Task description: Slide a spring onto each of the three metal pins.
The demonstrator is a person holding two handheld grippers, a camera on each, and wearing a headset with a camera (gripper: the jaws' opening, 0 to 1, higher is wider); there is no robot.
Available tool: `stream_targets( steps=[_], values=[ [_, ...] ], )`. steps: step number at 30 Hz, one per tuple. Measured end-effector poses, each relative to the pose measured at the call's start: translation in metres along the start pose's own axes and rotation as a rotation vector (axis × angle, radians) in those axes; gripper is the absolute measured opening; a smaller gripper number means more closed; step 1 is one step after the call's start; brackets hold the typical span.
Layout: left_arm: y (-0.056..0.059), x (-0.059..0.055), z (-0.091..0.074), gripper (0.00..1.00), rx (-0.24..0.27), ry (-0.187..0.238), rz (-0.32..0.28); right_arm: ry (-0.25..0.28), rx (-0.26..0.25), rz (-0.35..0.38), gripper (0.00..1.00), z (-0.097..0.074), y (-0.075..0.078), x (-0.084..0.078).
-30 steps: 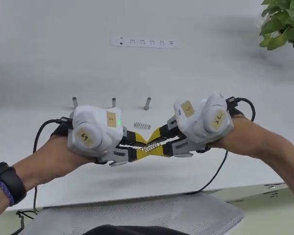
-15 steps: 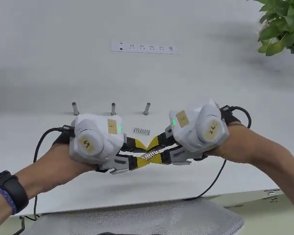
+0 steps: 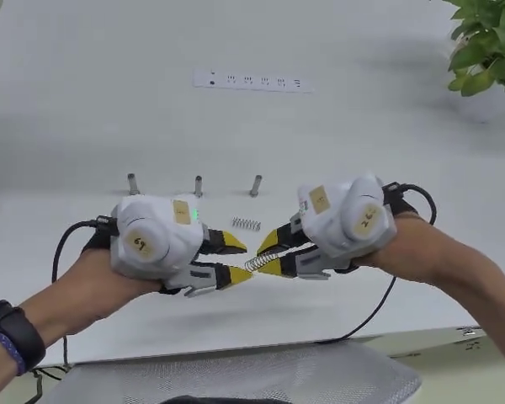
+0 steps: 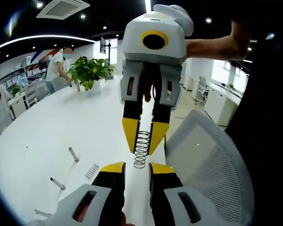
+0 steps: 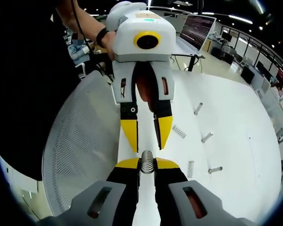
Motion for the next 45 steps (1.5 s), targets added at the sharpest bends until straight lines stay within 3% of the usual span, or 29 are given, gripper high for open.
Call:
stream_targets(
  steps=[11, 31, 45],
  values=[
    [-0.011, -0.006, -0.015, 0.18, 0.075, 0.004, -0.035, -0.014, -0.027, 0.032, 0.09, -0.002, 0.006, -0.011],
    [-0.04, -0.018, -0.066, 0.27, 0.274, 0.023, -0.126, -0.054, -0.057, 0.079, 0.09, -0.001, 0.018, -0.028],
    [-0.049, -0.03, -0.092, 0.34, 0.368, 0.019, -0.169, -0.072, -0.074, 0.103, 0.09, -0.001, 0.031, -0.035]
  ],
)
Point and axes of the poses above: the centre of the closed fingertips' face, and the gripper's own axes: z roughly forward along the fingers, y roughly to its right, x roughly out of its top, the point moved 1 cm from there along -z, roughly backward along the fingers, and after that the axes turned 11 degrees about y, right-handed, at the moved point
